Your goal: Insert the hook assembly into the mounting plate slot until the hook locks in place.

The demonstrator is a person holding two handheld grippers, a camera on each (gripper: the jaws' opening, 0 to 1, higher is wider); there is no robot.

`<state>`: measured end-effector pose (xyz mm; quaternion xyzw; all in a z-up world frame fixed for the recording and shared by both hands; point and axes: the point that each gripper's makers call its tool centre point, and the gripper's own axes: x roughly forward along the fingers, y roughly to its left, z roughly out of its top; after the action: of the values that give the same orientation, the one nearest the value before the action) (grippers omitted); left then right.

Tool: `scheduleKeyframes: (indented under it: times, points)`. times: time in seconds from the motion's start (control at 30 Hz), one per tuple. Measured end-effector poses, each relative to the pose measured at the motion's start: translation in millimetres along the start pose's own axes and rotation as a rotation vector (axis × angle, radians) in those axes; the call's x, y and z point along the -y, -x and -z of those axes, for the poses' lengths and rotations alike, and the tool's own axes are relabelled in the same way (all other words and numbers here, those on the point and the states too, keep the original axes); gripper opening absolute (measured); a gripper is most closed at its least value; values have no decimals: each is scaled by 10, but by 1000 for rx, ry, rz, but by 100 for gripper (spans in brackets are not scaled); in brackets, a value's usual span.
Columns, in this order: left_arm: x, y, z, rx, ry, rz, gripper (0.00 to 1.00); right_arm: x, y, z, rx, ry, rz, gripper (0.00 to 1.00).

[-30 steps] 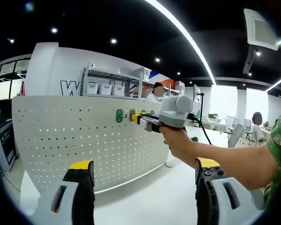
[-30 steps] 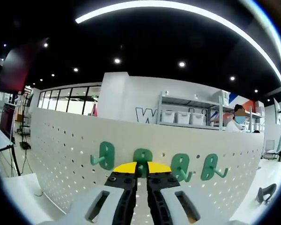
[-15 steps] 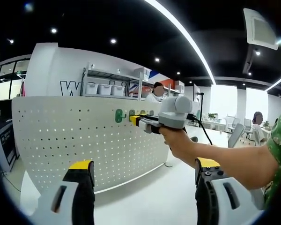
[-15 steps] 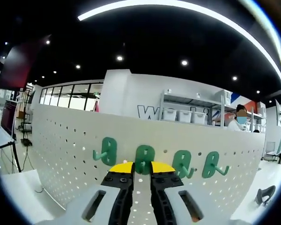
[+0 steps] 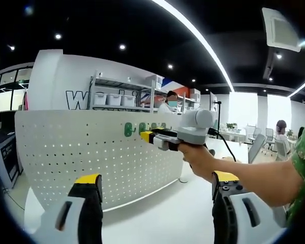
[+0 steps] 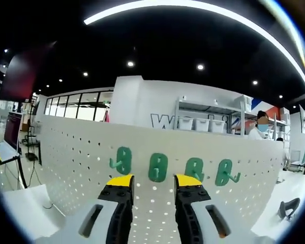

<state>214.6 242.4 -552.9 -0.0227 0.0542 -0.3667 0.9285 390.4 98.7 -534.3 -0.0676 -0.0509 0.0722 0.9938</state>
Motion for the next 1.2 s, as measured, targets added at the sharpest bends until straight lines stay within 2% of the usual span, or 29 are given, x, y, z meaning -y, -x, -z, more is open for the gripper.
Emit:
scheduleKeyframes:
  times: [0.27, 0.43, 0.63, 0.9, 1.03, 1.2]
  points:
    - [126, 47, -57, 11, -14, 4, 92, 28, 269, -9, -5, -6, -6, 40]
    - [191, 99, -50, 13, -16, -2, 92, 57, 460, 29, -22, -22, -9, 52]
    - [232, 158, -77, 21, -19, -19, 92, 124, 781, -73, -5, -20, 1, 61]
    - [261, 223, -115, 38, -20, -47, 92, 193, 1159, -143, -4, -47, -2, 69]
    - [267, 258, -123, 48, -17, -70, 92, 227, 1388, -131, -11, -79, -4, 73]
    - [262, 289, -125, 56, -14, -94, 91, 258, 1659, -105, -24, -80, -4, 75]
